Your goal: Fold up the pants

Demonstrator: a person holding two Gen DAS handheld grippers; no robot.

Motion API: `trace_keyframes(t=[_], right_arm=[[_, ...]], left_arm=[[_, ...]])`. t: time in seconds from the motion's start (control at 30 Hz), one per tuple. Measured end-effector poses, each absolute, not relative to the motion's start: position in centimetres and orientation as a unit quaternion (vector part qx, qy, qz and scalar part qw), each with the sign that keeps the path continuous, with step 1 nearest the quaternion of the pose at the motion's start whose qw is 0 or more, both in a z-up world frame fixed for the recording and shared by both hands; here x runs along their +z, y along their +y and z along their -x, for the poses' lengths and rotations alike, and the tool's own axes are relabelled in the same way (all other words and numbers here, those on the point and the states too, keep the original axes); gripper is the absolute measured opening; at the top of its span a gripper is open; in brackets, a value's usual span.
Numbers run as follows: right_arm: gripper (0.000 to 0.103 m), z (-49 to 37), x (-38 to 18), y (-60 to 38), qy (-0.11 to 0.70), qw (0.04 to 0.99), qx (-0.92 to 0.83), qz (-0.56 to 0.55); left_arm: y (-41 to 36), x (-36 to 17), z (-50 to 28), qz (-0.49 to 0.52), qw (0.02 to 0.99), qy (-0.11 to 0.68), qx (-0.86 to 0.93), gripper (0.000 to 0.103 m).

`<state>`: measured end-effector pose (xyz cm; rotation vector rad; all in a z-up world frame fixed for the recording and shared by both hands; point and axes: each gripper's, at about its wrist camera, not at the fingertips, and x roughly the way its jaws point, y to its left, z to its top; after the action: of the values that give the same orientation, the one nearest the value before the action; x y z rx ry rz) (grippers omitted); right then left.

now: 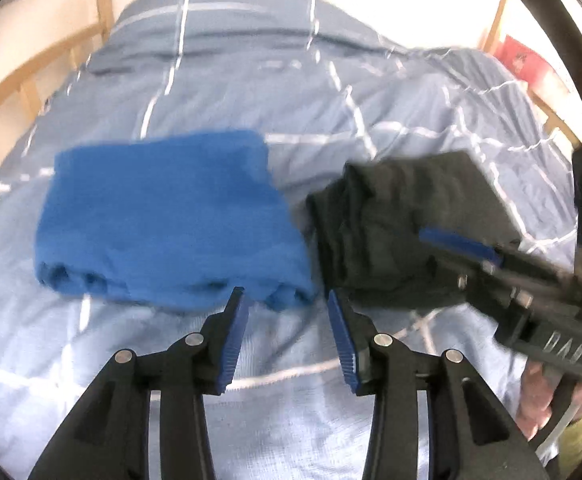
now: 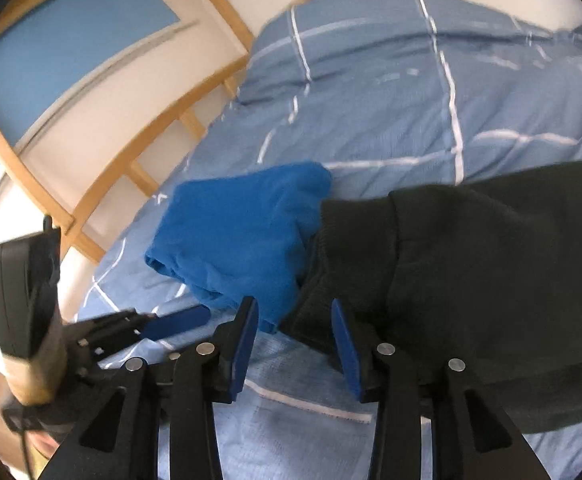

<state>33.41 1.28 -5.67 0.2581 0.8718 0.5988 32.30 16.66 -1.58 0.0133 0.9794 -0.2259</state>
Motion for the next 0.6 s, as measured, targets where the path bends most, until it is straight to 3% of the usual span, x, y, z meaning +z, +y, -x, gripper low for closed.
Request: trace_keyframes(t=[0.17,0.37,0.6], right_arm=[[0.04,-30.3,-4.5,-0.7,0.371,0.888,0.224,-0.152],[0.057,-26.7,-7.2,-3.4,0.336,0.883,0.122,-0.305],[0.057,-28.1,-11.6,-3.9,0.356,0.814,0.07,-0.453]], left_arm=[[15.1,0.4,-35.2,-0.03,0.88,0.442,-0.169,0.05],[13.3,-0.2,-39.6,-0.022,0.86,0.455,-0.229,0.054],[12.5,-3.1,-43.2,-0.027,0.836,0.504,-0.217,0.056]])
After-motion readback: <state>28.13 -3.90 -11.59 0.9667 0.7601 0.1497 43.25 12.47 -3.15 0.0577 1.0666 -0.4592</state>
